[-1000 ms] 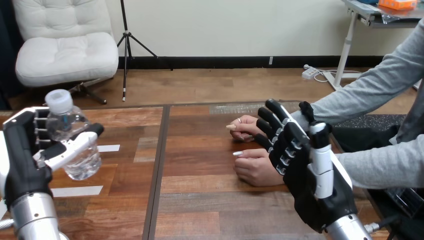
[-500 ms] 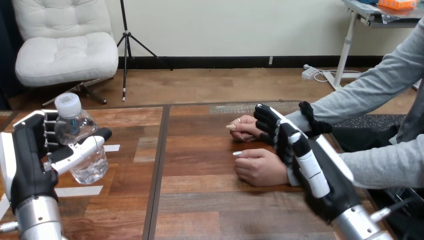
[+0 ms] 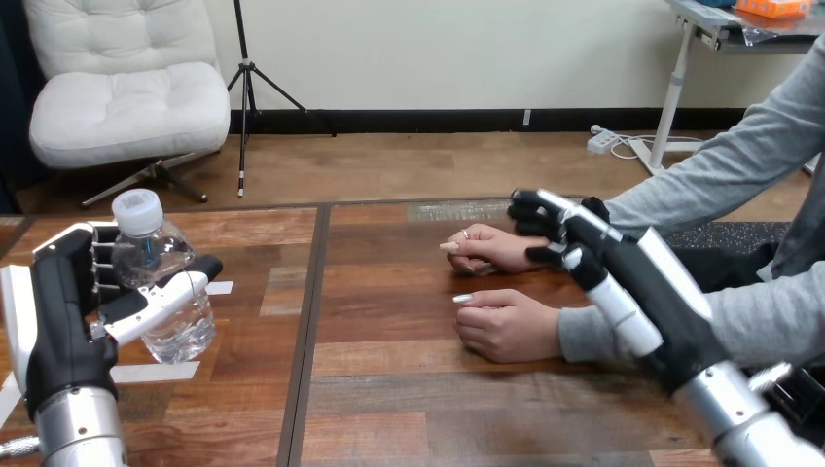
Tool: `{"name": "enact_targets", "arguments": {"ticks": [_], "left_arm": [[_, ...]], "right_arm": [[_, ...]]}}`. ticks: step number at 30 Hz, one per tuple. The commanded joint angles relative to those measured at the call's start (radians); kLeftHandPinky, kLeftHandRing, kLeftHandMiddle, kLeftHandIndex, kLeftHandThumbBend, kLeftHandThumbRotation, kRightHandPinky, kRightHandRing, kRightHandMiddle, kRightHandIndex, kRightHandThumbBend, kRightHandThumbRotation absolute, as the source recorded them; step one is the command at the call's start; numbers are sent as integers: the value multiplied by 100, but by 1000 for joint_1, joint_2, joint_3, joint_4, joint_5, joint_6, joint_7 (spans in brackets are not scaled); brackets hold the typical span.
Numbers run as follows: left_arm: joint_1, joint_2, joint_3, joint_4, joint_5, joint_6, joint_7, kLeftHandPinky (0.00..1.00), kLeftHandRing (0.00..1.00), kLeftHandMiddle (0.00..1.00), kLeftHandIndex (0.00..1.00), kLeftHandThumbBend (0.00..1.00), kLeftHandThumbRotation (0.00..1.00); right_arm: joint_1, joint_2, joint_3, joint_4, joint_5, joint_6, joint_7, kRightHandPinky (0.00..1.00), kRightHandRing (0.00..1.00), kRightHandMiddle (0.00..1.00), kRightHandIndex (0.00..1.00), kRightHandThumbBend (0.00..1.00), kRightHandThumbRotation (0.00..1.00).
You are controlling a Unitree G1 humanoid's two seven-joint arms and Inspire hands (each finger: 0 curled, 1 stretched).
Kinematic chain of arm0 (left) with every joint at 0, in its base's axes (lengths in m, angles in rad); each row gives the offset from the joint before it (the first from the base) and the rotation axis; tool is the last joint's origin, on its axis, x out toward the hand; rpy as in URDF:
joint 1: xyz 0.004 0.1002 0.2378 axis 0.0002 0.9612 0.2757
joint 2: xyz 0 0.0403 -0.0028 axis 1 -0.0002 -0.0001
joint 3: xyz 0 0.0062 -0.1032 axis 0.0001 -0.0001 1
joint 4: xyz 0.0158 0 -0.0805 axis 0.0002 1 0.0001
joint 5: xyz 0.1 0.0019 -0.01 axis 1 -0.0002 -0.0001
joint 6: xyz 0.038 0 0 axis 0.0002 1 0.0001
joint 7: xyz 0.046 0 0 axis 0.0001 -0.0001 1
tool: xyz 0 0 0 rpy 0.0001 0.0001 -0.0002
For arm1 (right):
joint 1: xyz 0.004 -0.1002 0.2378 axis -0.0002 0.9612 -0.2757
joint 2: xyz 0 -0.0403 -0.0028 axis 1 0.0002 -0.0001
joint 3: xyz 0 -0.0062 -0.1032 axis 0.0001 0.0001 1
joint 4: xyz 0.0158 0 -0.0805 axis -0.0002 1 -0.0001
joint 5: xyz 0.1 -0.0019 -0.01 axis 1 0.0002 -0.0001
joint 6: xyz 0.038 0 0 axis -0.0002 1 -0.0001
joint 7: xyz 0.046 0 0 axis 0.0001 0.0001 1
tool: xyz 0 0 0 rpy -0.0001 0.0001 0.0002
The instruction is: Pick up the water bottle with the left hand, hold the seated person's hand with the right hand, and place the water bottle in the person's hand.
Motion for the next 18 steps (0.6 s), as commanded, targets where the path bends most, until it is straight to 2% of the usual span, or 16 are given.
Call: {"name": "enact_targets", "arguments": {"ticks": [1, 9, 12, 14, 18], "left_arm": [[-50, 10, -10, -45, 12, -38, -2, 34, 38, 42, 43, 78, 0], [-47, 11, -12, -49, 21, -38, -3, 33, 38, 42, 43, 79, 0], [-48, 9, -13, -51, 21, -32, -4, 34, 38, 42, 43, 79, 0], [-47, 9, -13, -52, 20, -31, -6, 34, 38, 42, 43, 78, 0], [-46, 7, -13, -52, 18, -31, -8, 34, 39, 43, 43, 78, 0]], "right_arm": [[-121, -43, -14, 70, -28, -85, -18, 83, 88, 88, 88, 75, 100], [-176, -95, -5, 128, -94, -138, -38, 81, 87, 89, 89, 77, 100], [-201, -120, 0, 159, -138, -171, -55, 80, 86, 88, 89, 77, 100], [-219, -141, 3, 174, -170, -172, -62, 78, 85, 88, 88, 78, 100], [-248, -164, 10, 214, -199, -186, -69, 77, 84, 88, 88, 78, 100]]}}
